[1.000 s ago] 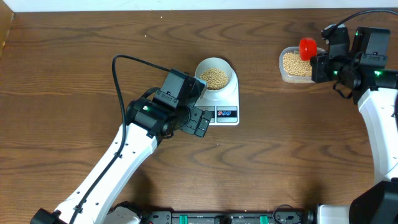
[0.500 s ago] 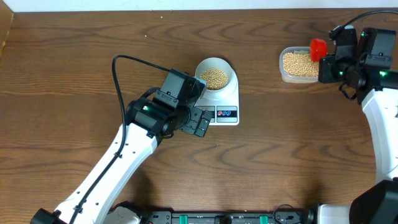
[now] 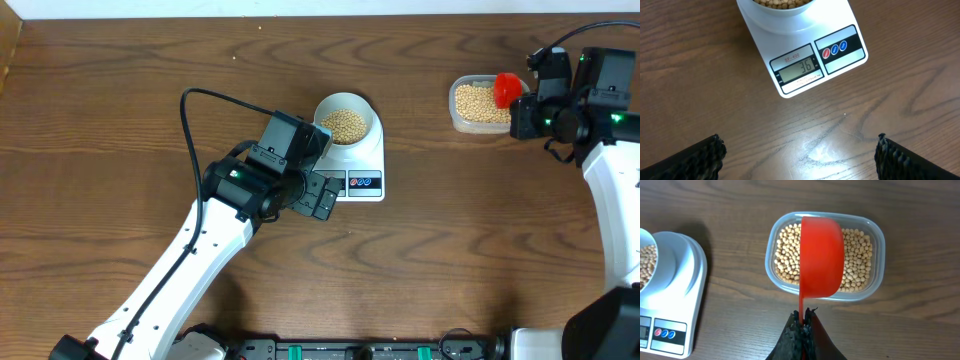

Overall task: Scoop item into bowl and weigh 50g on scale
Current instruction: 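Dip the red scoop into the soybean tub with the right gripper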

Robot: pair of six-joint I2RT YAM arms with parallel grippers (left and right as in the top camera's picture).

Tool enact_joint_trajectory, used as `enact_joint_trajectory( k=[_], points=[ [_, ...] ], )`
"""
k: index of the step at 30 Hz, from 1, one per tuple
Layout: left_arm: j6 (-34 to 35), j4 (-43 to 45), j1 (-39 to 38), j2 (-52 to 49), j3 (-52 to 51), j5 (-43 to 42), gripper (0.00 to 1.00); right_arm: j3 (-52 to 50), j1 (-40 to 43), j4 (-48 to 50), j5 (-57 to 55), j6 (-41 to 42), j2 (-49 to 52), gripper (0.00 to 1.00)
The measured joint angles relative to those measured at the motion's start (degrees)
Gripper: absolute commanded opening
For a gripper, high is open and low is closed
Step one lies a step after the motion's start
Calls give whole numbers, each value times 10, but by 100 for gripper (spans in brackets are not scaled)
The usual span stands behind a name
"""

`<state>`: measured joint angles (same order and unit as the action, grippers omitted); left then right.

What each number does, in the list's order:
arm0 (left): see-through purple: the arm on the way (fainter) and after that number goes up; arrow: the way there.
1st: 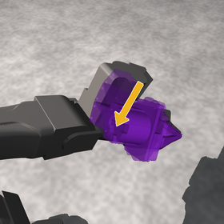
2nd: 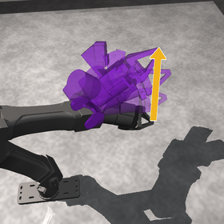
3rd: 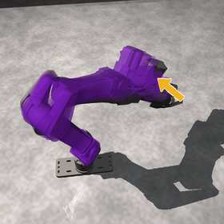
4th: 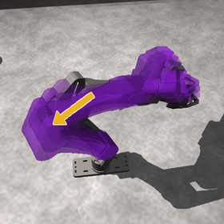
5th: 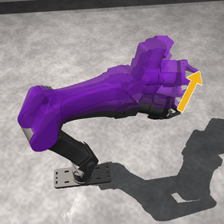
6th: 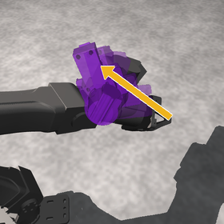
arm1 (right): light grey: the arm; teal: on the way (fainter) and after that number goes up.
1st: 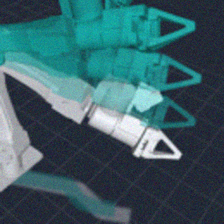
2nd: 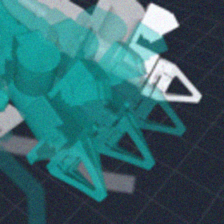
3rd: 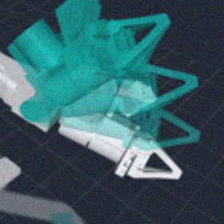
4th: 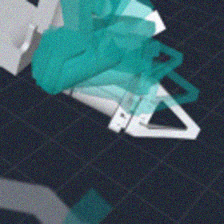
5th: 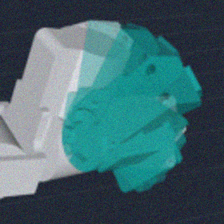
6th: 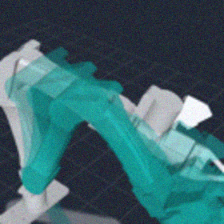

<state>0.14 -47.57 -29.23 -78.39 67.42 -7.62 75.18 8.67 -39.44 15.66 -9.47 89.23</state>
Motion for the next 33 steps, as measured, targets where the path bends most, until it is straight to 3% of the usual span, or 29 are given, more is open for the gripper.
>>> enact_joint_trajectory(
  k=[10,33],
  points=[
    [0,0,0,0,0,0,98,0,0,25,-57,7,83,1],
    [0,0,0,0,0,0,98,0,0,84,-83,4,135,1]
  ],
)
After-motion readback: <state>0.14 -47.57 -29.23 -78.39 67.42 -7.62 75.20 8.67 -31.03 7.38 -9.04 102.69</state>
